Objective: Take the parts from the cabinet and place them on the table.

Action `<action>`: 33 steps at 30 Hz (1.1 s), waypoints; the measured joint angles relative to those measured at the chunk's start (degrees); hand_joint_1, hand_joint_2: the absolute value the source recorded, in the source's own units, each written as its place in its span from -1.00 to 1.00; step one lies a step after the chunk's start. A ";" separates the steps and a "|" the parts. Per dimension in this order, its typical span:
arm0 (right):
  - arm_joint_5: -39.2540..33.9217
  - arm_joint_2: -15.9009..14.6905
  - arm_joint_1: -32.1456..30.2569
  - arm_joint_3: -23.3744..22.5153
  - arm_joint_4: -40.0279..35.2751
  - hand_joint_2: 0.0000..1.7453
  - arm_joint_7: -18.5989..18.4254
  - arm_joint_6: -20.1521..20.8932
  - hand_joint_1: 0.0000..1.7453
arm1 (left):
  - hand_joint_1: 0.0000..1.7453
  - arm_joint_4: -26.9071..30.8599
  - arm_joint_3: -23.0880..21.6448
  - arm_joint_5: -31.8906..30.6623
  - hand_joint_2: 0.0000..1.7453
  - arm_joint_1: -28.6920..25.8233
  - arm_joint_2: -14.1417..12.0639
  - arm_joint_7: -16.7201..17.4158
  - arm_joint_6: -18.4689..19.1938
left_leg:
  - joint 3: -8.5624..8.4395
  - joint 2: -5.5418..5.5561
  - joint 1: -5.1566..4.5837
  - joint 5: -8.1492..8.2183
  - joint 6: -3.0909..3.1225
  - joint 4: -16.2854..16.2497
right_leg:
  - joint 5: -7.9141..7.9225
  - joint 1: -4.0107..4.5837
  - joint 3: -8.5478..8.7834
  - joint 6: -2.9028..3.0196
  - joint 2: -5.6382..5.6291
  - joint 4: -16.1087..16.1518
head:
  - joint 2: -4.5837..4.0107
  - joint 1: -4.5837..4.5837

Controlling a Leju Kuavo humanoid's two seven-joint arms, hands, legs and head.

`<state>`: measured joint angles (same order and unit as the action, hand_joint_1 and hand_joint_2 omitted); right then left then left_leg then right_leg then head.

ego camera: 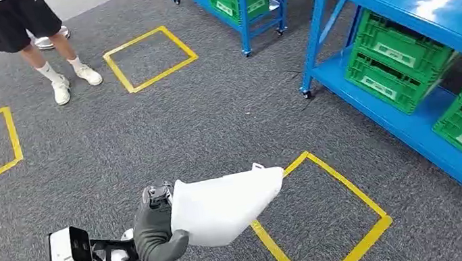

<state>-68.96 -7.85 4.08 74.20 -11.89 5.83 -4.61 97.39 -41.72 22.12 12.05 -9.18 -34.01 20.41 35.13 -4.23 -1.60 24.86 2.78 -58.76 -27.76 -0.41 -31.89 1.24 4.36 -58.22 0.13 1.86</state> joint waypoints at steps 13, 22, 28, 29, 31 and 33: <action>-0.55 0.44 -0.61 0.00 0.04 -1.00 0.24 -0.07 -1.00 | 1.00 0.44 -0.37 1.33 1.00 0.73 0.68 1.64 1.27 | -2.72 8.36 0.89 -1.47 0.48 4.05 | -3.03 -1.52 -6.99 -3.48 -4.24 -11.64 | 0.00 -0.61; -0.39 0.38 -0.09 0.00 0.04 -1.00 0.29 0.07 -1.00 | 1.00 0.53 -0.33 1.51 1.00 0.78 0.59 1.92 0.81 | 0.46 6.36 1.68 2.44 -2.90 -2.34 | 1.39 -1.82 -1.31 -1.21 -5.04 -0.30 | 0.00 -0.24; -0.87 0.27 -0.17 -0.02 0.04 -1.00 0.29 0.07 -1.00 | 1.00 0.57 -0.33 1.36 1.00 0.45 0.35 1.90 0.55 | 6.55 4.49 2.28 4.67 -3.07 -13.10 | 0.74 -0.96 -0.85 -0.67 -3.51 -0.33 | 0.00 -0.26; -0.87 0.31 -0.11 -0.02 0.04 -1.00 0.29 0.07 -1.00 | 1.00 0.59 -0.28 1.36 1.00 0.46 0.33 1.90 0.55 | 4.02 4.44 2.18 2.08 -2.69 -7.96 | 0.66 -0.89 -0.61 -0.62 -3.44 -0.32 | 0.00 -0.28; -0.87 0.64 0.05 -0.02 0.04 -1.00 0.29 0.07 -1.00 | 1.00 0.81 -0.02 1.27 1.00 0.52 0.28 1.90 0.55 | -0.12 3.27 1.43 0.35 -1.74 0.12 | 0.47 -0.84 -0.37 -0.83 -3.32 -0.25 | 0.00 -0.37; -0.87 0.77 0.00 -0.02 0.04 -1.00 0.31 0.07 -1.00 | 1.00 0.83 0.09 1.25 1.00 0.55 0.24 1.86 0.55 | 0.01 3.48 0.88 0.28 -1.41 0.36 | 0.32 -0.87 -0.58 -1.34 -3.12 -0.18 | 0.00 -0.17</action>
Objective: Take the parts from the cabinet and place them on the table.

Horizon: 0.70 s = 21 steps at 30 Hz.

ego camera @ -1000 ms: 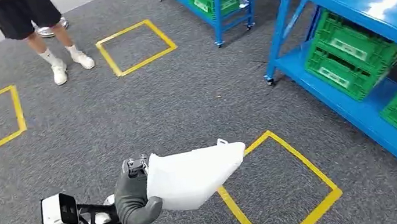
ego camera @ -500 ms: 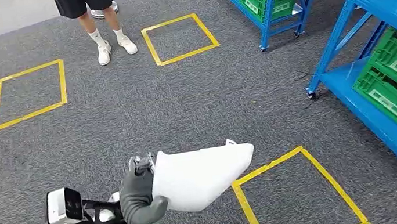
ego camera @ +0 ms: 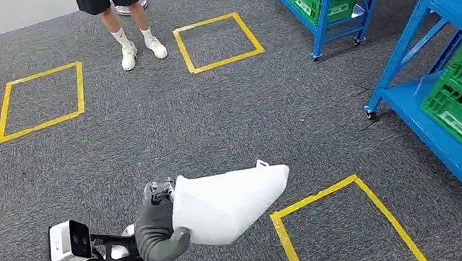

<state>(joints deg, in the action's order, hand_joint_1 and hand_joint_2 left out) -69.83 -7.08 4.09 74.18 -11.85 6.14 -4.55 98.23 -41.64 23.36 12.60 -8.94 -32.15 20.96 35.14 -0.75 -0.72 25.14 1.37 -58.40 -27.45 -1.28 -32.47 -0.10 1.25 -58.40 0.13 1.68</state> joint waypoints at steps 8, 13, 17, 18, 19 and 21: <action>1.01 -0.02 0.00 0.00 0.00 -1.00 -0.22 -0.02 -1.00 | 1.00 0.31 0.02 -0.61 1.00 -0.45 0.00 -0.15 0.20 | -2.47 1.73 0.14 -0.94 1.33 2.88 | -6.13 -0.13 -9.17 -0.30 -0.86 -16.98 | 0.00 -0.39; 1.42 -0.20 0.01 0.02 0.00 -1.00 -0.28 -0.02 -1.00 | 1.00 0.28 0.04 -0.68 1.00 -0.63 -0.02 -0.18 0.26 | -2.11 4.54 0.55 0.14 -0.09 1.12 | 1.33 -1.18 -2.08 -2.56 -3.55 -0.64 | 0.00 -0.40; 1.55 -0.07 0.56 0.04 0.00 -1.00 -0.44 -0.02 -1.00 | 1.00 0.31 0.11 -1.11 1.00 -0.82 -0.09 -0.24 0.37 | -1.47 5.67 0.60 0.58 -0.74 0.49 | 1.30 -0.38 -1.76 -0.55 -2.11 -0.72 | 0.00 -0.48; 1.60 0.15 0.71 0.04 -0.02 -1.00 -0.44 -0.02 -1.00 | 1.00 0.31 0.13 -1.11 1.00 -0.82 -0.13 -0.24 0.37 | -1.41 5.32 0.82 0.87 -1.03 0.03 | 1.37 -0.78 -1.59 -0.21 -1.68 -0.57 | 0.00 -0.44; 1.66 0.09 0.70 0.04 0.00 -1.00 -0.48 -0.02 -1.00 | 1.00 0.31 0.15 -1.18 1.00 -0.72 -0.15 -0.26 0.37 | -0.58 3.24 0.71 1.85 -1.34 -1.54 | 1.31 -0.64 -1.38 0.17 -1.49 -0.57 | 0.00 -0.33; 1.77 0.09 0.68 0.04 0.00 -1.00 -0.52 -0.02 -1.00 | 1.00 0.31 0.20 -1.20 1.00 -0.71 -0.15 -0.26 0.35 | 3.28 1.36 1.03 5.90 -1.73 -9.61 | 1.02 -0.25 -1.21 0.65 -0.77 -0.57 | 0.00 -0.18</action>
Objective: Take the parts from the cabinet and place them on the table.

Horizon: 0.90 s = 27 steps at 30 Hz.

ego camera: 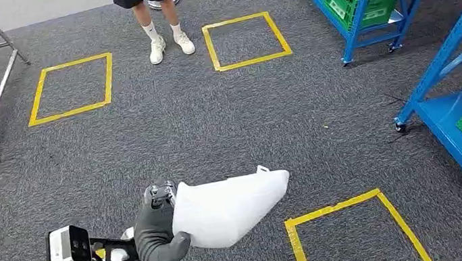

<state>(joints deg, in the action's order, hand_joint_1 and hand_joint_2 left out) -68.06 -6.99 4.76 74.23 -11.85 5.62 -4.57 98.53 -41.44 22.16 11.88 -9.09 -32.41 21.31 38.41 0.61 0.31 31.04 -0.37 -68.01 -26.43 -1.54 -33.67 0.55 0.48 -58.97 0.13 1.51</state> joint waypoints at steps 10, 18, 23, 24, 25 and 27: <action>0.15 0.50 -0.01 0.02 0.00 -1.00 -0.07 0.00 -1.00 | 1.00 0.13 0.28 -0.39 1.00 0.08 -0.17 0.00 0.00 | -3.92 -4.62 -2.37 -4.99 3.07 9.46 | -0.87 1.03 0.91 -0.05 5.25 0.32 | 0.00 0.04; 0.13 0.31 -0.45 0.04 0.00 -1.00 -0.07 0.00 -1.00 | 1.00 0.28 0.17 -0.59 1.00 -0.10 0.22 0.02 0.31 | -6.25 1.63 -1.39 -7.17 4.21 13.14 | -7.81 0.22 -7.85 -0.87 -0.26 -17.49 | 0.00 -0.42; 0.11 0.26 -0.52 0.02 -0.02 -1.00 -0.07 0.02 -1.00 | 1.00 0.31 -0.09 -0.85 1.00 -0.04 0.20 0.35 0.35 | -5.37 5.22 -0.63 -5.55 1.68 10.29 | -0.14 -1.56 -0.19 -4.35 -3.73 0.17 | 0.00 -0.79; 0.09 0.26 -0.44 0.02 -0.02 -1.00 -0.07 0.02 -1.00 | 1.00 0.31 -0.11 -0.98 1.00 -0.14 0.20 0.55 0.33 | -5.02 5.81 -0.50 -5.23 1.45 9.84 | -0.05 -1.50 0.01 -3.02 -3.23 -0.17 | 0.00 -0.65; 0.04 0.28 -0.33 0.02 -0.02 -1.00 -0.07 0.02 -1.00 | 1.00 0.31 -0.13 -1.09 1.00 -0.18 0.13 0.55 0.33 | -4.90 5.97 -0.34 -5.25 1.30 9.85 | -0.17 -1.01 -0.08 -2.55 -2.84 -0.31 | 0.00 -0.55; 0.04 0.43 -0.19 0.02 -0.02 -1.00 -0.07 0.02 -1.00 | 1.00 0.31 -0.15 -1.11 1.00 -0.26 0.00 0.63 0.33 | -4.63 6.83 0.12 -5.27 0.91 9.85 | -0.07 -0.87 0.08 -1.88 -1.98 -0.19 | 0.00 -0.57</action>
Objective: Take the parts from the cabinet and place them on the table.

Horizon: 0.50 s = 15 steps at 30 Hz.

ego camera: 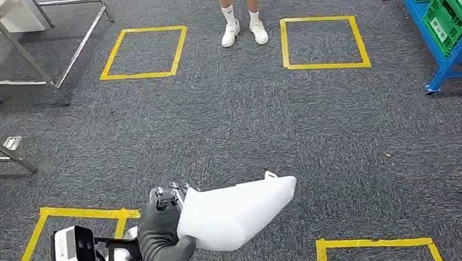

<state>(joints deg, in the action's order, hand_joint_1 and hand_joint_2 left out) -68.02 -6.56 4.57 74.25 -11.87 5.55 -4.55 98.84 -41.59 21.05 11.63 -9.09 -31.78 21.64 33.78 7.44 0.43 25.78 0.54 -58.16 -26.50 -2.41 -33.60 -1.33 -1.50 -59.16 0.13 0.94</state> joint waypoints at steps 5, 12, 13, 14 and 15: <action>-0.07 0.11 -0.16 0.00 0.00 -1.00 0.00 0.00 -1.00 | 1.00 0.02 0.04 -0.09 1.00 0.23 -0.09 0.33 -0.37 | 8.03 -7.03 0.23 6.72 -0.88 -15.65 | -0.76 0.68 0.77 1.51 2.56 0.14 | 0.00 0.52; -0.26 1.12 0.40 0.00 -0.02 -1.00 0.00 -0.07 -1.00 | 1.00 0.00 0.07 -0.26 1.00 0.58 -0.26 0.59 -0.50 | 2.04 -12.01 -1.62 -0.87 1.19 -0.94 | -1.88 1.92 1.91 1.48 6.35 0.28 | 0.00 0.48; -0.26 1.14 0.39 -0.02 -0.02 -1.00 -0.07 -0.07 -1.00 | 1.00 0.00 0.07 -0.29 1.00 0.72 -0.28 0.57 -0.50 | 2.20 -11.28 -1.72 -0.80 1.39 -1.04 | -2.00 1.61 1.91 1.25 6.97 0.34 | 0.00 0.50; -0.26 1.34 0.39 0.00 -0.02 -1.00 -0.09 -0.07 -1.00 | 1.00 0.00 0.07 -0.37 1.00 0.69 -0.35 0.59 -0.50 | 2.29 -10.61 -1.86 -0.77 1.49 -0.99 | -2.13 1.54 2.10 1.01 7.65 0.49 | 0.00 0.44; -0.31 1.58 0.58 0.00 -0.02 -1.00 -0.09 -0.09 -1.00 | 1.00 0.00 0.09 -0.42 1.00 0.72 -0.39 0.59 -0.48 | 2.19 -9.85 -2.04 -0.85 1.89 -0.49 | -2.12 1.60 2.49 0.88 8.35 0.80 | 0.00 0.57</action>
<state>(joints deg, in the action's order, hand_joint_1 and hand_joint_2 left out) -68.33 -4.98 5.15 74.25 -11.89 5.46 -4.63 98.84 -41.51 20.63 12.35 -9.49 -31.19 21.16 35.97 -2.41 -1.61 24.93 2.43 -58.65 -28.62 -0.81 -31.10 -0.44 6.85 -58.35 0.13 1.51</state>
